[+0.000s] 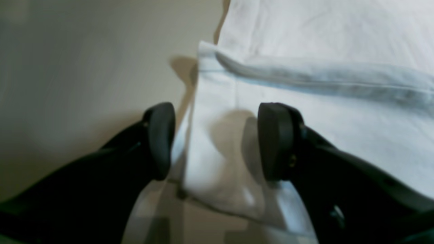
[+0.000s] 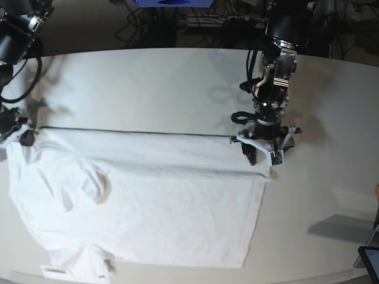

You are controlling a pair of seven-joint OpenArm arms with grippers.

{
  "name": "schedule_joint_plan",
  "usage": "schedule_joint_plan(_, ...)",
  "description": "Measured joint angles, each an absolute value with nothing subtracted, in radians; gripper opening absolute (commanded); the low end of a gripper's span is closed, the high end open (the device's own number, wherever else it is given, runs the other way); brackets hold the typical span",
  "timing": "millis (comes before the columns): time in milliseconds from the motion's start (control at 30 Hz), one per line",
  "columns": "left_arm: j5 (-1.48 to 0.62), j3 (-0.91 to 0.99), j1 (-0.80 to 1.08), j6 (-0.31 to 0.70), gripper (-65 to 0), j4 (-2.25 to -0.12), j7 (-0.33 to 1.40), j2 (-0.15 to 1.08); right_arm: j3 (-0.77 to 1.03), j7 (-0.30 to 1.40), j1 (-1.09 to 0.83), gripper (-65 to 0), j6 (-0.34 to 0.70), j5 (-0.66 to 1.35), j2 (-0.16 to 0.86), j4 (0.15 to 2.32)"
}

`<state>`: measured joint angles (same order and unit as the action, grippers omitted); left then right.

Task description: Fold the T-shirt properly

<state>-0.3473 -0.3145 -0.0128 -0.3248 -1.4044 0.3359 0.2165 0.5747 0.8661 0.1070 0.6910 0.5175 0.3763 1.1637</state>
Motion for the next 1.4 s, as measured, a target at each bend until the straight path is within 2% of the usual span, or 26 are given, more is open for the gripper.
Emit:
schedule_joint_plan(267,-0.348,-0.322,-0.046,-0.317,-27.2,-1.340,0.312,0.214,0.575,0.820,0.107,-64.1,0.692,0.513,0.377,1.155)
schedule_joint_plan(467,-0.344,-0.319,-0.052,-0.310,-27.2,-1.295,0.268,0.214,0.576,0.799,0.134,-64.0,0.693,0.426,0.377,1.092)
schedule_joint_plan(833,-0.344,-0.319,-0.047,-0.307,-27.2,-1.293,0.264,0.216,0.576,0.617,0.141,-64.0,0.707,0.328,0.395,1.018)
schedule_joint_plan(1000,-0.344,-0.317,-0.010,-0.316,-27.2,-1.348,0.278,0.216,0.575,0.598,0.140,-64.0,0.701,0.302,0.418,1.018)
schedule_joint_plan(1167,-0.356,-0.316,0.079,-0.322,-27.2,-1.534,0.358,0.215,0.574,0.599,0.104,-64.0,0.692,0.288,0.415,1.137)
schedule_joint_plan(1400,-0.347,-0.314,0.071,-0.318,-27.2,-1.742,0.328,0.216,0.568,0.599,0.011,-64.0,0.694,0.288,0.396,1.417)
